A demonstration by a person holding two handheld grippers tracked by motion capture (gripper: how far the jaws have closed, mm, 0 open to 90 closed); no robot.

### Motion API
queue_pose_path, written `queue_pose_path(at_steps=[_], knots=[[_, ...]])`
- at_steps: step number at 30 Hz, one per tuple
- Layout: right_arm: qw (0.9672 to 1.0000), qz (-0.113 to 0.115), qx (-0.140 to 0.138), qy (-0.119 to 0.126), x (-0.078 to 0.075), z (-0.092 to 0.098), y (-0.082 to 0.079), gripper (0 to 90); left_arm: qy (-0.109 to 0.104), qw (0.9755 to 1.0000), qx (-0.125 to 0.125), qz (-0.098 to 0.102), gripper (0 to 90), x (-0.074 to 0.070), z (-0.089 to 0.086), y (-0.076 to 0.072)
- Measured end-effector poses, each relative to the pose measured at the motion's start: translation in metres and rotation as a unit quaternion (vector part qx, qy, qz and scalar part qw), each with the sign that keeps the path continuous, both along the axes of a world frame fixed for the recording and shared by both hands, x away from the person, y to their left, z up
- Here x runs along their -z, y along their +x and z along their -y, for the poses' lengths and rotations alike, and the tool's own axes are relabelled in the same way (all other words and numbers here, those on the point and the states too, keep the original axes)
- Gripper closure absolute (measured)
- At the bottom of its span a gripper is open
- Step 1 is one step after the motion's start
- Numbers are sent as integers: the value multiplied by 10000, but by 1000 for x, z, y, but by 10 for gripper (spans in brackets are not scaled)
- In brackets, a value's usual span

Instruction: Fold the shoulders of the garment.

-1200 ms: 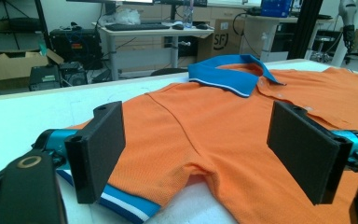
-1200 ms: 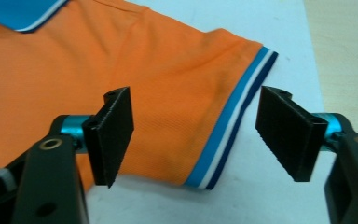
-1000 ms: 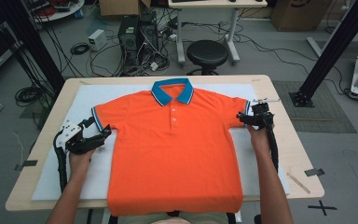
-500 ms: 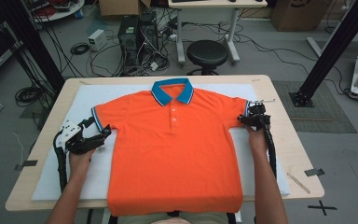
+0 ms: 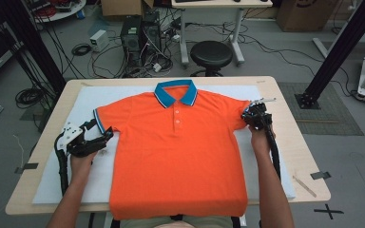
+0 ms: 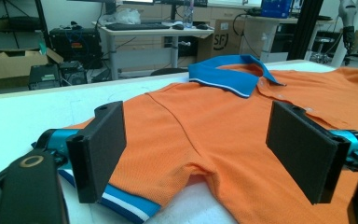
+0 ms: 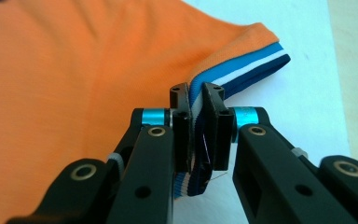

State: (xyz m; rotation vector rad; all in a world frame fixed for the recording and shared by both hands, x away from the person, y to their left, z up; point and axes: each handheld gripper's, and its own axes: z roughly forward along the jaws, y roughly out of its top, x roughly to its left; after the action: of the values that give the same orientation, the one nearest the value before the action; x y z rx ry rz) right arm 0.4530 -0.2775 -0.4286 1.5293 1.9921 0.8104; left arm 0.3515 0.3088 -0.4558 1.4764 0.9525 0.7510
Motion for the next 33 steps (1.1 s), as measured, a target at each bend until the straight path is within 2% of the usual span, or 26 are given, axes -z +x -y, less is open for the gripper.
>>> queue_pose_path(at_steps=[5, 6, 7, 8, 9, 10, 12, 14, 16, 18, 20, 21, 22, 23, 24, 25, 27, 28, 29, 32, 33], knots=[[9993, 138, -358, -25, -14, -16, 0, 832, -4, 10000, -5, -4, 203, 0, 0, 0], [9993, 138, -358, -25, -14, -16, 0, 832, -4, 10000, -5, -4, 204, 0, 0, 0], [9984, 180, -530, -42, -19, -26, 0, 832, 3, 10000, 15, -22, 203, 0, 0, 1], [9984, 180, -530, -42, -19, -26, 0, 832, 3, 10000, 15, -22, 204, 0, 0, 1], [9976, 190, -662, -54, -23, -37, 0, 831, 32, 10000, 27, -58, 203, 0, 0, 1], [9976, 190, -662, -54, -23, -37, 0, 831, 32, 10000, 27, -58, 204, 0, 0, 1], [9965, 140, -818, -68, -24, -50, 2, 831, 50, 10000, 30, -58, 203, 0, 1, 1], [9962, 132, -862, -40, -24, -53, 3, 831, 36, 10000, 29, -61, 203, 0, 1, 1], [9951, 67, -980, 47, -21, -63, 5, 831, 10, 10000, 31, -69, 203, 0, 0, 1], [9937, -6, -1099, 235, -18, -69, 7, 830, -2, 10000, 32, -72, 203, 0, 0, 2], [9911, -54, -1272, 393, -15, -75, 8, 825, 2, 10000, 38, -78, 203, 0, 0, 2], [9887, -50, -1384, 567, -15, -77, 9, 802, 5, 10000, 40, -77, 203, 0, 0, 2], [9876, -10, -1411, 690, -15, -78, 9, 734, 5, 10000, 40, -77, 203, 0, 0, 2], [9876, 56, -1362, 782, -17, -80, 8, 665, 1, 10000, 36, -83, 203, 0, 0, 2], [9876, 56, -1362, 782, -17, -80, 8, 665, 1, 10000, 36, -83, 204, 0, 0, 2], [9899, 87, -1226, 707, -20, -83, 10, 583, 8, 10000, 39, -83, 203, 0, 0, 2], [9929, 58, -1143, 329, -21, -88, 12, 546, 16, 10000, 44, -84, 204, 0, 0, 2], [9929, 58, -1143, 329, -21, -88, 12, 546, 16, 10000, 44, -84, 203, 0, 0, 2], [9939, 27, -1103, 37, -20, -94, 14, 521, 3, 10000, 42, -83, 203, 0, 0, 2], [9939, -172, -1077, -144, -11, -101, 18, 503, -1, 10000, 48, -88, 203, 0, 0, 2], [9939, -172, -1077, -144, -11, -101, 18, 503, -1, 10000, 48, -88, 204, 0, 0, 2]])
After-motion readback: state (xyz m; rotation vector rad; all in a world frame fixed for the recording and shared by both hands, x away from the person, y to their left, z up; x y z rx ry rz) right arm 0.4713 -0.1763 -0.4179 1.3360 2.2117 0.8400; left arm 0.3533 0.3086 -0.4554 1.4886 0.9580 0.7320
